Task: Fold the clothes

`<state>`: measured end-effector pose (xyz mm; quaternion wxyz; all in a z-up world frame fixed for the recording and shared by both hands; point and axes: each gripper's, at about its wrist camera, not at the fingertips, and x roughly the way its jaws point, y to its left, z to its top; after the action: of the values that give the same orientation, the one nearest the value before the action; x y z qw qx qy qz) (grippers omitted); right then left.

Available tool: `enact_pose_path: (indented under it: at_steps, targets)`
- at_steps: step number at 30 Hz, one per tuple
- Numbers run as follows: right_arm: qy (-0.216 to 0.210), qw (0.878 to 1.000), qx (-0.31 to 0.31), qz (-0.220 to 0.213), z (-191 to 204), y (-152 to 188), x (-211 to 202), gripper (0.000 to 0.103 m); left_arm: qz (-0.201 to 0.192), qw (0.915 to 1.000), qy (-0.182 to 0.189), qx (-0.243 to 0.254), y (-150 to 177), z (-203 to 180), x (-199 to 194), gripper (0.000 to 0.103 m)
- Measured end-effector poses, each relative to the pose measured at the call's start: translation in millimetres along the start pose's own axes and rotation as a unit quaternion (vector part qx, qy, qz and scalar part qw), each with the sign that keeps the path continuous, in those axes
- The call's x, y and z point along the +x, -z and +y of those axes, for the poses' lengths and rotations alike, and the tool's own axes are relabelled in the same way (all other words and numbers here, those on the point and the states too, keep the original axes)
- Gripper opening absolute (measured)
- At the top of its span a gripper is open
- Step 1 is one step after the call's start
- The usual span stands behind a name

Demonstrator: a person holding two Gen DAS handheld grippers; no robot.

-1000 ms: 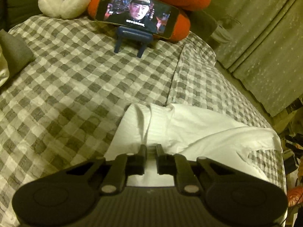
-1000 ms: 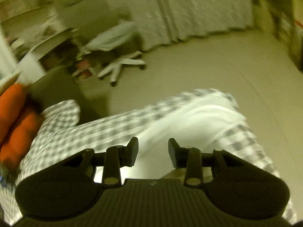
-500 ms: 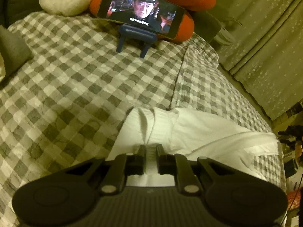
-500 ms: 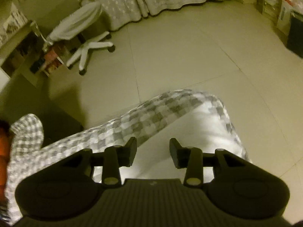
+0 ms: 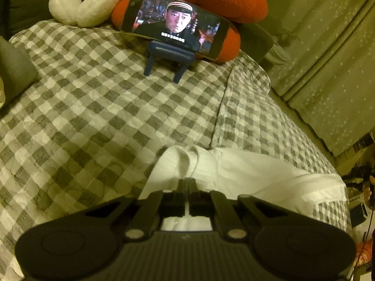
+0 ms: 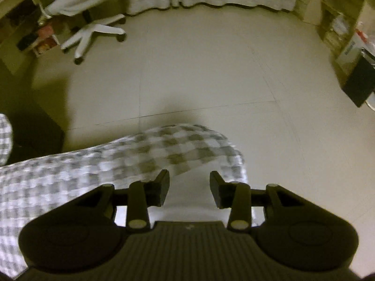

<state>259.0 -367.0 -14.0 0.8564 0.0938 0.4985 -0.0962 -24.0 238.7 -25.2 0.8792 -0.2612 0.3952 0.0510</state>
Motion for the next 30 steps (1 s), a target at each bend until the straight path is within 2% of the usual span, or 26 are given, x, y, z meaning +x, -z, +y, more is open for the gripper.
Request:
enact_pose_path:
  at_steps: [2,4,6,7,10,13,19,22,27,30]
  targets:
    - [-0.014,1.000,0.011,0.006,-1,0,6,0.042,-0.001,1.0000,-0.005,-0.002,-1,1,1,0.002]
    - [-0.016,1.000,-0.001,-0.001,4,2,10,0.033,-0.003,0.9999,-0.009,-0.007,-3,2,2,0.002]
    - [-0.013,0.999,-0.029,-0.016,12,5,8,0.005,-0.006,0.9997,-0.009,-0.020,-5,4,2,0.001]
    - [-0.011,0.999,-0.038,-0.024,13,7,5,0.003,-0.008,0.9996,-0.009,-0.025,-6,5,1,0.001]
    - [-0.008,0.997,-0.049,-0.057,10,12,-11,0.002,-0.023,0.9991,-0.006,-0.035,-13,9,-7,0.001]
    - [-0.030,0.992,-0.043,-0.114,-2,22,-43,0.002,-0.037,0.9984,0.007,-0.041,-20,14,-17,0.001]
    - [-0.083,0.977,-0.006,-0.196,-53,74,-114,0.002,-0.052,0.9975,0.030,-0.036,-23,20,-36,0.001]
    - [-0.102,0.972,0.019,-0.210,-79,104,-129,0.002,-0.057,0.9972,0.036,-0.032,-24,23,-43,0.001]
    - [-0.122,0.970,0.069,-0.201,-108,166,-138,0.002,-0.060,0.9965,0.049,-0.031,-17,39,-53,0.001]
    - [-0.131,0.966,0.101,-0.197,-119,187,-141,0.002,-0.067,0.9952,0.065,-0.029,-13,46,-58,0.001]
